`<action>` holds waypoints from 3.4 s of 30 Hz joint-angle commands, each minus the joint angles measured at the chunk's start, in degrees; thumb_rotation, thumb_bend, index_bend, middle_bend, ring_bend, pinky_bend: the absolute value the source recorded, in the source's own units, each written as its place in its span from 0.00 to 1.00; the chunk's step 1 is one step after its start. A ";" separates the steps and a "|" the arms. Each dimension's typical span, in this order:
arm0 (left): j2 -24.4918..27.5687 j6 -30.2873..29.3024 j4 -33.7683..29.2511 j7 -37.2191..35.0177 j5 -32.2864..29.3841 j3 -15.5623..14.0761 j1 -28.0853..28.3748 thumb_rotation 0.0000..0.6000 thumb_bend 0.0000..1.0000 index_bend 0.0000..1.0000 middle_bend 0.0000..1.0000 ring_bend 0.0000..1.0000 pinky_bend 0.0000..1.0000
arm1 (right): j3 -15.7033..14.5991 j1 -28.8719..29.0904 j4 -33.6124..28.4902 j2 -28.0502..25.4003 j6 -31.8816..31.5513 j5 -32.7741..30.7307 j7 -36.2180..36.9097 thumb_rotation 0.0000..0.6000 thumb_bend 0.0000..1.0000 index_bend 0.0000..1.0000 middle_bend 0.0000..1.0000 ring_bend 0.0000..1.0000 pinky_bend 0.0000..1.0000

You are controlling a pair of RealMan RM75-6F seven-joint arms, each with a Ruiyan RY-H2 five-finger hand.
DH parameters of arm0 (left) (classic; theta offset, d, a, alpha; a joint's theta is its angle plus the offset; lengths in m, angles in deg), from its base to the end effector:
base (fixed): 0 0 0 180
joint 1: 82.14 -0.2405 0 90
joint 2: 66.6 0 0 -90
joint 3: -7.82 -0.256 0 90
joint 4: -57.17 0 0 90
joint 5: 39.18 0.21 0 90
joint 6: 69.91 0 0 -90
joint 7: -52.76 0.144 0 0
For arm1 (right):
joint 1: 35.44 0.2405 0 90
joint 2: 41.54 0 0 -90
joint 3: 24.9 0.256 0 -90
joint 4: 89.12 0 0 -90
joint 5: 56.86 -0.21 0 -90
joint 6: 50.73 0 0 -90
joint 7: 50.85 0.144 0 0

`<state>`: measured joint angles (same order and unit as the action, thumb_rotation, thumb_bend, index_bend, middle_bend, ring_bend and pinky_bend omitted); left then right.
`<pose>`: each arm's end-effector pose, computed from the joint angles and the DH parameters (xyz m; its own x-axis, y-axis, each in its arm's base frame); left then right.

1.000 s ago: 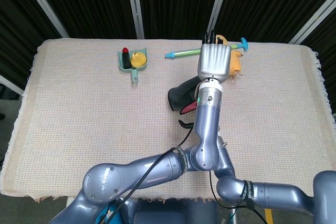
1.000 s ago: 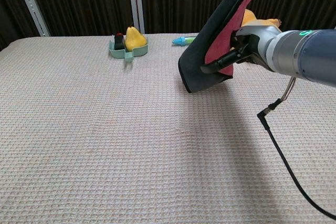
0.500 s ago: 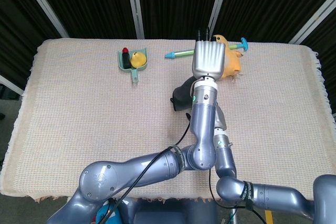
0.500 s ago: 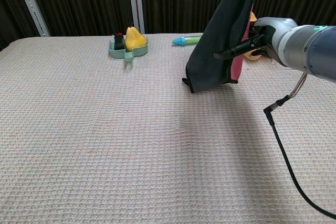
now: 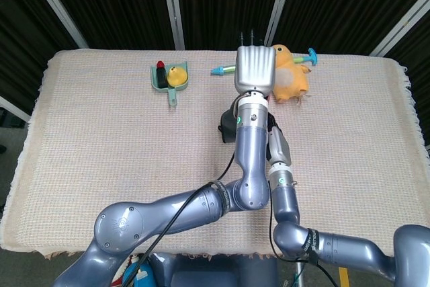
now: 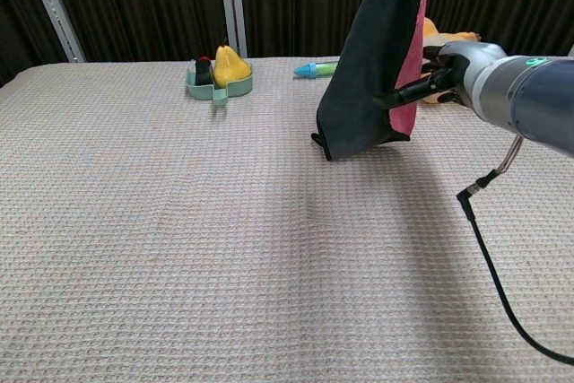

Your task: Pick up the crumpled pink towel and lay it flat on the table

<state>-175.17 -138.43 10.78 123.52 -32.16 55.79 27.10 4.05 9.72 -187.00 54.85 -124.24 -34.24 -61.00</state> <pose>0.2404 0.4336 0.0196 0.4688 -0.0835 0.8794 0.8731 -0.1071 -0.4756 -0.1033 -0.3523 -0.0040 -0.4397 -0.1534 0.8850 -0.8741 0.2996 -0.3823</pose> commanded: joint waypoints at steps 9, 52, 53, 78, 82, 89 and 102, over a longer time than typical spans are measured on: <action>0.79 -0.20 -1.77 -0.35 0.21 0.09 -1.02 1.00 0.71 0.92 0.30 0.03 0.07 | 0.39 0.41 3.90 3.22 -0.08 -1.02 -1.53 1.00 0.29 0.00 0.00 0.00 0.00; 4.84 -2.95 -8.25 0.25 -0.18 -1.37 -6.16 1.00 0.71 0.92 0.30 0.03 0.07 | 2.64 -5.90 5.63 3.17 -0.12 5.37 0.79 1.00 0.59 0.48 0.19 0.00 0.01; 4.99 -2.95 -8.47 0.37 -0.16 -1.51 -6.29 1.00 0.71 0.92 0.30 0.03 0.07 | 2.67 -5.94 5.69 3.22 -0.12 5.52 0.82 1.00 0.59 0.49 0.19 0.00 0.01; 8.83 -5.04 -17.07 -2.74 -0.63 -3.65 -14.86 1.00 0.71 0.92 0.29 0.03 0.07 | 3.30 -9.07 2.12 -2.22 1.77 9.99 2.56 1.00 0.72 0.64 0.21 0.02 0.01; 10.15 -5.65 -20.56 -3.53 -0.41 -4.31 -16.93 1.00 0.71 0.92 0.29 0.03 0.07 | 3.04 -9.30 1.60 -2.86 1.49 10.75 2.37 1.00 0.72 0.64 0.22 0.02 0.01; 12.01 -6.35 -26.56 -5.68 0.15 -5.52 -20.18 1.00 0.71 0.92 0.29 0.03 0.07 | 2.61 -9.83 0.29 -4.31 1.55 11.89 2.22 1.00 0.72 0.66 0.22 0.02 0.01; 16.40 -9.38 -38.88 -13.11 0.87 -5.96 -27.63 1.00 0.71 0.92 0.30 0.04 0.07 | 6.26 -8.15 -2.49 -9.71 2.25 13.31 0.40 1.00 0.72 0.66 0.22 0.02 0.01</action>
<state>-159.48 -147.23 -27.08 111.34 -31.36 50.05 0.44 10.08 1.32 -189.34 45.36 -122.04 -20.92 -60.36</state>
